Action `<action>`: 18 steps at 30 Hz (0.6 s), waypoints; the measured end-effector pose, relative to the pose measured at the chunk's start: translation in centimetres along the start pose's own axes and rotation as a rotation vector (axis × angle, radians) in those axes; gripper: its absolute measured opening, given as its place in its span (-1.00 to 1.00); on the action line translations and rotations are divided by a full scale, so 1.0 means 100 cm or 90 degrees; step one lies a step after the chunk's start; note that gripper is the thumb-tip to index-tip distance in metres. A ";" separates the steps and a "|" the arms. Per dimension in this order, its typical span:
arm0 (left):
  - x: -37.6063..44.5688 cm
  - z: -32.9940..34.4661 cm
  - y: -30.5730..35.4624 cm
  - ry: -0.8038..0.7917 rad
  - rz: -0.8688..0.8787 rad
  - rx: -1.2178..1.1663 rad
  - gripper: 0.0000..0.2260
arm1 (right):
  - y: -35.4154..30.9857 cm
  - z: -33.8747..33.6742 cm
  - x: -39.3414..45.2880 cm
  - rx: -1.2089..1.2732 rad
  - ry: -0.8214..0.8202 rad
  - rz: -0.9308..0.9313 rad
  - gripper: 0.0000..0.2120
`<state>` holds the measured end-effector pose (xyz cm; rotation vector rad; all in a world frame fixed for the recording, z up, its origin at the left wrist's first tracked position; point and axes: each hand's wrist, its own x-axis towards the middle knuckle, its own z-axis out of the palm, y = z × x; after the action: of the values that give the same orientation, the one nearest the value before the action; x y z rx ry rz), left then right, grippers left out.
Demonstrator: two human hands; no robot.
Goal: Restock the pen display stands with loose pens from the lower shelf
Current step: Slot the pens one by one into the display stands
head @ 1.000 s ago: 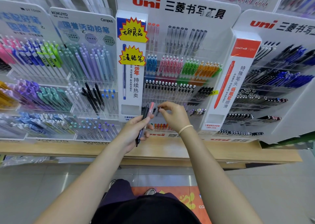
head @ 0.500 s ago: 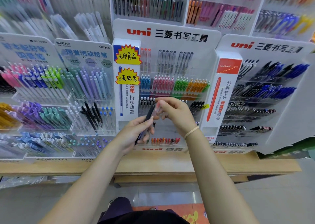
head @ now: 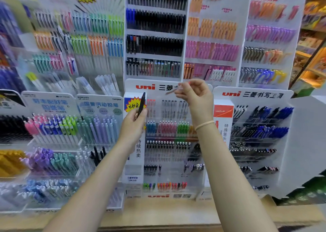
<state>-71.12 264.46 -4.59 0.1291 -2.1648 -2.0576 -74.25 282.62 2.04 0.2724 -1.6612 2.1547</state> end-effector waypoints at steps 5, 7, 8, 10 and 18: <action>0.009 -0.002 -0.001 -0.043 -0.069 -0.070 -0.96 | 0.006 0.008 0.017 -0.147 -0.051 -0.085 -0.90; 0.007 -0.003 -0.003 -0.065 -0.075 -0.100 -0.93 | 0.018 0.014 0.022 -0.250 -0.085 -0.081 -0.90; 0.006 -0.004 -0.006 -0.070 -0.071 -0.110 -0.95 | 0.025 0.016 0.025 -0.298 -0.097 -0.073 -0.90; 0.004 -0.006 -0.010 -0.068 -0.058 -0.118 -0.96 | 0.040 0.020 0.031 -0.395 -0.125 -0.066 -0.89; 0.013 -0.021 -0.026 -0.072 -0.056 -0.148 -0.88 | 0.064 0.024 0.041 -0.613 -0.218 -0.068 -0.86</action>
<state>-72.16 261.99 -6.99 0.0834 -1.9923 -2.4020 -80.87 279.74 -1.32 0.4247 -2.5723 1.0606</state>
